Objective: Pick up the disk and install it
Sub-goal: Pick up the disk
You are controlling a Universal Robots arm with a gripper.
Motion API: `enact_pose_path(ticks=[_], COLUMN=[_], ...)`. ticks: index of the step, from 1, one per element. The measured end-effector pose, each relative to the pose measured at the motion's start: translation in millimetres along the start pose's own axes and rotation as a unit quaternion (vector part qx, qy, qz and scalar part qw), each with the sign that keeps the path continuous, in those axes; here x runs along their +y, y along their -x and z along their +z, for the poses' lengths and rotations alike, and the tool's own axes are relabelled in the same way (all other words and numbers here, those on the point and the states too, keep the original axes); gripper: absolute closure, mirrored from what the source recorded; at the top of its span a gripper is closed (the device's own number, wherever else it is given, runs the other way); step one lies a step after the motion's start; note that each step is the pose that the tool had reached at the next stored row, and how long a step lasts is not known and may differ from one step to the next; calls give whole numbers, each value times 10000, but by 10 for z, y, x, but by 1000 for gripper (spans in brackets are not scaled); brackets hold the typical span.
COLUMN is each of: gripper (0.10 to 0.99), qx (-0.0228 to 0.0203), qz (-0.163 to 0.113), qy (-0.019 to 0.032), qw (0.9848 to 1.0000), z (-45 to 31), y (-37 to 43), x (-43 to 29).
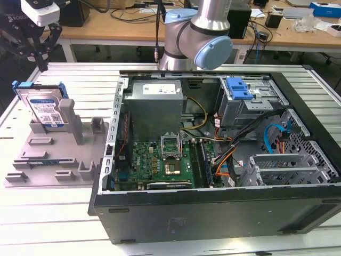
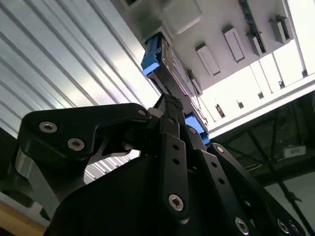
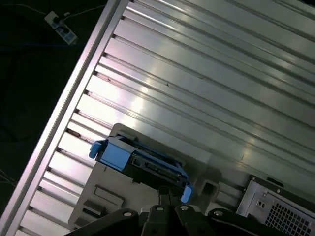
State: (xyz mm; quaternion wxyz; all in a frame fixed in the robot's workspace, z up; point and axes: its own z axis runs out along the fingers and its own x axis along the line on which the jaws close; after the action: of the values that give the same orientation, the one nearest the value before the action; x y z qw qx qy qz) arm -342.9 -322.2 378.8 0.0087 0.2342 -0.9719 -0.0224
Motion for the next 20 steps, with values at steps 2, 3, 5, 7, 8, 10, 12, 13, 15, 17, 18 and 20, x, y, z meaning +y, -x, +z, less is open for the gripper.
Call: enact_pose_path(ticks=[2,3,5,7,8,10,12,13,15,17,18,20], gripper=[980,980,980,918,851,792,671,604,604,604,604,604], qx=[22,28,41,58,64,73,86,93,106,121,130,146], qz=[-417,-531,-797,-1149,-1282,-1465,-1747,-1897,-2104,-2299,-2428,-2646], qy=[-1,-2,-4,-6,-7,-9,-10,-11,-16,-24,-29,-37], qw=[9991,9986,9968,9934,9917,9892,9846,9818,9776,9731,9700,9642], z=[1,1,1,2,2,2,2,3,3,2,3,2], y=[0,0,0,0,0,0,0,0,0,0,0,0], x=[-1,-1,-1,0,0,0,0,0,0,0,0,0])
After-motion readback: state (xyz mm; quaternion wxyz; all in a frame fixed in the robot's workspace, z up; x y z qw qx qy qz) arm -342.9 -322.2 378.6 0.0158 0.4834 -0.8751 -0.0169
